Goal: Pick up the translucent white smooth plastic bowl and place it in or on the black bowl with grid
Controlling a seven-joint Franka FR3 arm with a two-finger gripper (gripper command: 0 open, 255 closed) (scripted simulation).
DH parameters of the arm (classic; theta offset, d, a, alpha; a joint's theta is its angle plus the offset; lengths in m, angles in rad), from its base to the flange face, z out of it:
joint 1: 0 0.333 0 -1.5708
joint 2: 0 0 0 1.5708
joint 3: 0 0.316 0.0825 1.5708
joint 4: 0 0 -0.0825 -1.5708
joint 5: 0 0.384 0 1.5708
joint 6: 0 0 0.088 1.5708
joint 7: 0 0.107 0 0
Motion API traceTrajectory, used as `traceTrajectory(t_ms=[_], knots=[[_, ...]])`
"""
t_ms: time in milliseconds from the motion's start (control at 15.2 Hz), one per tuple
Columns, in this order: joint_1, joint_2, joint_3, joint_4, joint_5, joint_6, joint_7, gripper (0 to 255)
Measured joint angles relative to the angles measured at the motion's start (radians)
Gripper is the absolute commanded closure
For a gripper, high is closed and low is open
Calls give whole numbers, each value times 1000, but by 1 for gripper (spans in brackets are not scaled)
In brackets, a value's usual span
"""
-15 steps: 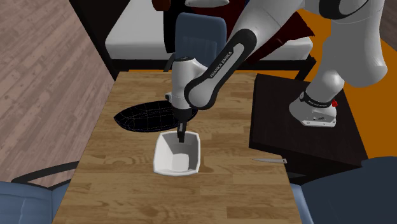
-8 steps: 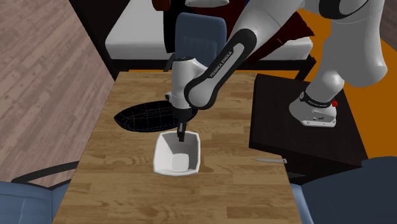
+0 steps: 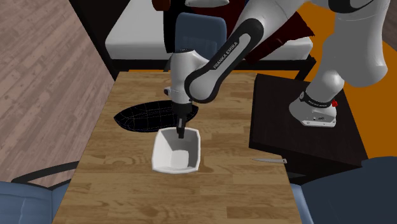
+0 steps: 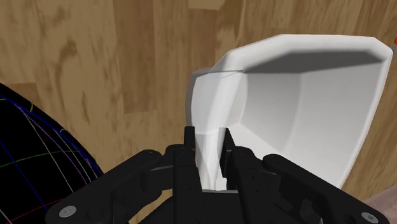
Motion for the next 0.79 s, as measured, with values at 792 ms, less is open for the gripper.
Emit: traceTrajectory(t_ms=[792], knots=[[7,-114,-14,5,-32,-110,67,255]])
